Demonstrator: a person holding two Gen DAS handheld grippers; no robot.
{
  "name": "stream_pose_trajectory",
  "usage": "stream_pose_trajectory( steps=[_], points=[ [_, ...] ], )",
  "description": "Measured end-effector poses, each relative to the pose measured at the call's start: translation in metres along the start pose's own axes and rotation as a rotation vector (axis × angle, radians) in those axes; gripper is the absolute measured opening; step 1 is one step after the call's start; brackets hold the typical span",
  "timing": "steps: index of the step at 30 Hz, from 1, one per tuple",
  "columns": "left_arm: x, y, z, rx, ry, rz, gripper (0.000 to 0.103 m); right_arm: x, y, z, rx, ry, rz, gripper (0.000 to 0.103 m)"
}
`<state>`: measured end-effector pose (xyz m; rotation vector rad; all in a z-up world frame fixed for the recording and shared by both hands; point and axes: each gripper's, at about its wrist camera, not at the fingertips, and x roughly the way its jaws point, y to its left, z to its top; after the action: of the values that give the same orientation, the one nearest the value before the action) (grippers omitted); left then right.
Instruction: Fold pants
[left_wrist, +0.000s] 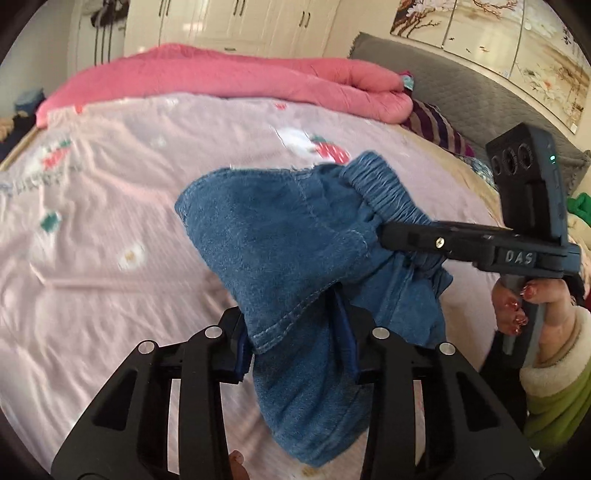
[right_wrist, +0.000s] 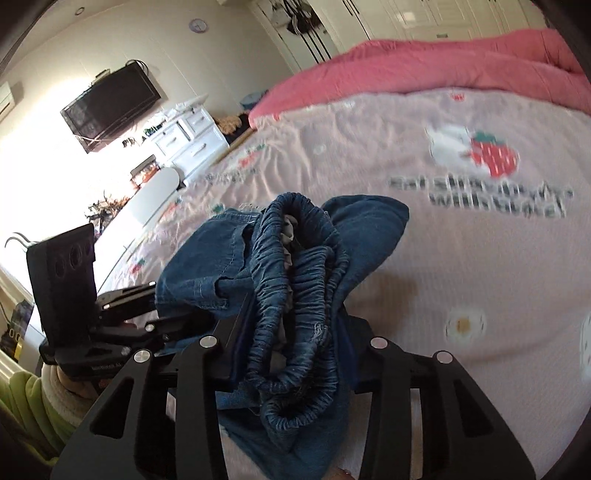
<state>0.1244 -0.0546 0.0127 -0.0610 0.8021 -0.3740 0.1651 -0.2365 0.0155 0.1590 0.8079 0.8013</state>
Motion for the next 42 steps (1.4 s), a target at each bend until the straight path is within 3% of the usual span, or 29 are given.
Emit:
stream_pose_trajectory(
  steps=[4,8,16,26,42],
  points=[
    [0.013,0.015,0.018,-0.001,-0.005,0.04,0.031,0.024,-0.01,0.022,0.01,0.0,-0.006,0.038],
    [0.047,0.033,0.012,-0.016,0.073,0.105,0.031,0.065,-0.03,0.018,0.067,0.102,-0.077,0.038],
    [0.053,0.037,-0.006,-0.033,0.083,0.136,0.043,0.082,-0.046,0.0,0.083,0.133,-0.132,0.059],
    [0.052,0.041,-0.009,-0.056,0.068,0.17,0.061,0.079,-0.044,-0.006,0.059,0.099,-0.198,0.076],
    [0.024,0.025,-0.012,-0.055,0.012,0.195,0.072,0.027,-0.013,-0.01,-0.025,-0.044,-0.279,0.09]
  ],
)
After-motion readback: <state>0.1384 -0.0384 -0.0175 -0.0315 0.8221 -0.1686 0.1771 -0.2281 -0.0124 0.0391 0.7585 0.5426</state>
